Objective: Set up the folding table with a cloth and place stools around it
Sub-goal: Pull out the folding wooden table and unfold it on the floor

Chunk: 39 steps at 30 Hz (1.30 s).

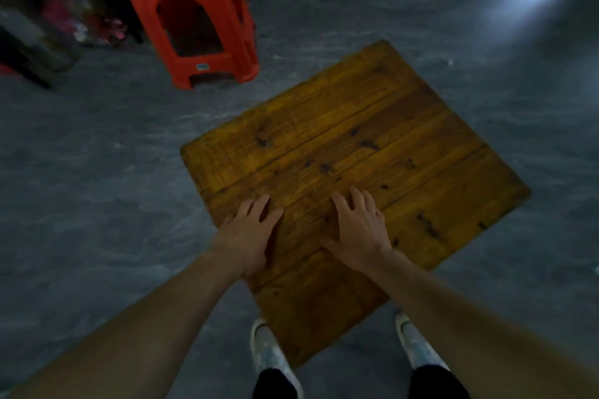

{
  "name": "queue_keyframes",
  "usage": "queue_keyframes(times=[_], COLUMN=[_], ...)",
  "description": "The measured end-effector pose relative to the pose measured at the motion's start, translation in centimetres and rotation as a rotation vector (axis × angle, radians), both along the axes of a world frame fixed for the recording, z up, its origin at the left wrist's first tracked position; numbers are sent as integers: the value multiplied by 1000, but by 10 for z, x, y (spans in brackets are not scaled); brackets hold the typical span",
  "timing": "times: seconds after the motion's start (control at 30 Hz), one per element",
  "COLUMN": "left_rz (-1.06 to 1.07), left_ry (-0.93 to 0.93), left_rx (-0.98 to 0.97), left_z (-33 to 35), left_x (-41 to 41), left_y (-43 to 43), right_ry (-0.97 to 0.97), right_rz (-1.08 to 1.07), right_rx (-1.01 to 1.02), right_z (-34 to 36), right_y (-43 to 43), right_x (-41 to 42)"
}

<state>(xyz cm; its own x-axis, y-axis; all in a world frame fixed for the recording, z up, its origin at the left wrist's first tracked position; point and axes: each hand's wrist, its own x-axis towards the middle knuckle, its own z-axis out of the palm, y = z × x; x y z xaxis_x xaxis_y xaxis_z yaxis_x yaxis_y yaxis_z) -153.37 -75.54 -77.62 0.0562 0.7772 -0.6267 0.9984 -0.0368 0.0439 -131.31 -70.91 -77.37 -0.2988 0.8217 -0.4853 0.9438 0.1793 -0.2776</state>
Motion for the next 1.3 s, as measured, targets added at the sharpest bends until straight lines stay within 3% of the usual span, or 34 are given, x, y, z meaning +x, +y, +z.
queue_keyframes(times=[0.3,0.53,0.7,1.1,1.3], left_rz=[-247,-395,-544,-1017,-1021], left_ry=[3,-11,-27,-42,-134], left_rx=[-1,-34,51,292,336], left_z=[11,21,2,-36,-33], left_x=[-45,-69,-80,-125,-99], left_y=[12,24,33,86,114], right_ry=[87,112,130,-195,-227], right_rz=[-296,-498,-580,-616,-666], right_rx=[-18,100,131,51,82], right_z=[10,18,0,-46,-45], right_y=[-45,-84,-114,-100,-74], right_x=[-50,-47,-80,-189,-169])
